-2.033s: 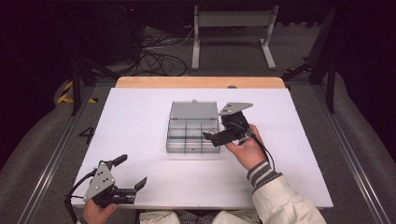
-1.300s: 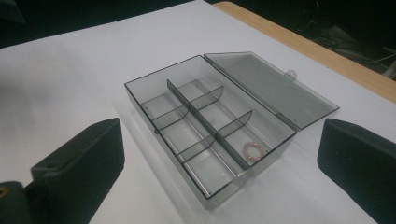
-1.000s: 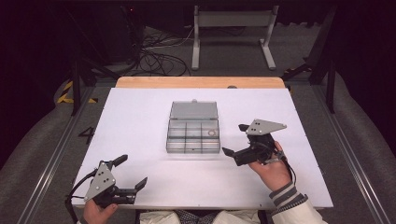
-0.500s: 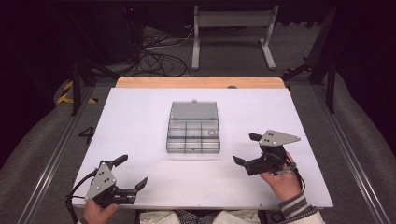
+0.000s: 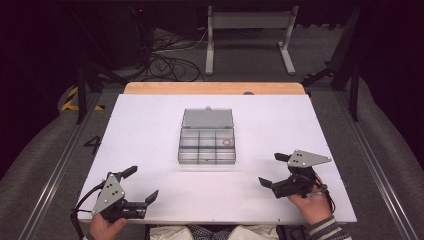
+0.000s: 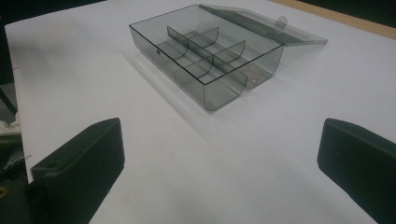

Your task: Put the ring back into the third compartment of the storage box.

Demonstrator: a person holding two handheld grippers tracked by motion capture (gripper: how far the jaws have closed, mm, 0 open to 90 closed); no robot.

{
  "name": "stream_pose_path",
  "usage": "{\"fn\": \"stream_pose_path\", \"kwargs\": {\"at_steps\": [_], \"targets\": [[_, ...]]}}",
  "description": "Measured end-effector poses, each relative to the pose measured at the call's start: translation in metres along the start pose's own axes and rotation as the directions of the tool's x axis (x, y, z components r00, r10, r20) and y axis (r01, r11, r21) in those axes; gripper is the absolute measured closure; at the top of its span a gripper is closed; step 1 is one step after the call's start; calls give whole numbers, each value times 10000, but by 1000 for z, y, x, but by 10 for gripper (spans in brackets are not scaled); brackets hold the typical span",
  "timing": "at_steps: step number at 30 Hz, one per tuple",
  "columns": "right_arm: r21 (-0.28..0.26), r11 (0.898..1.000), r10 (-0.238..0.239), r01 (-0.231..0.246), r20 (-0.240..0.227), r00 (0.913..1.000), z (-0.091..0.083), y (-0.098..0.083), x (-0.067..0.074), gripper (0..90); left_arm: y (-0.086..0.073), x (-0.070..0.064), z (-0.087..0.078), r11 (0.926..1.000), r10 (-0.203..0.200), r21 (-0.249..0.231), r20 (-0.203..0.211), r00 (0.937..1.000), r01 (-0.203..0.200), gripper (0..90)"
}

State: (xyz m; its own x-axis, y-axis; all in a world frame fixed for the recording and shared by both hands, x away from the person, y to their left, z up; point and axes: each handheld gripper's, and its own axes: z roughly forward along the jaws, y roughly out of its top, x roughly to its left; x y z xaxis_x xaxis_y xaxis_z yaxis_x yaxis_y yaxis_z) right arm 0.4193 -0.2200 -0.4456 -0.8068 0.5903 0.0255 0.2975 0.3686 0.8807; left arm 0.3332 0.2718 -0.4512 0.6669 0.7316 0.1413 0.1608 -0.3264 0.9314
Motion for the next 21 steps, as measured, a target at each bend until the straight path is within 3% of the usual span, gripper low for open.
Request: {"fn": "stream_pose_path", "kwargs": {"at_steps": [15,21], "targets": [[137,9989,443,-443,12,9990,-4,-29,-2,11,0,0,-1,10000,-29,-10,56,10000,29,53],[374,9992,110,-113,104,9999,-4,-37,2,11,0,1,-3,10000,21,-79,43,10000,-21,53]]}}
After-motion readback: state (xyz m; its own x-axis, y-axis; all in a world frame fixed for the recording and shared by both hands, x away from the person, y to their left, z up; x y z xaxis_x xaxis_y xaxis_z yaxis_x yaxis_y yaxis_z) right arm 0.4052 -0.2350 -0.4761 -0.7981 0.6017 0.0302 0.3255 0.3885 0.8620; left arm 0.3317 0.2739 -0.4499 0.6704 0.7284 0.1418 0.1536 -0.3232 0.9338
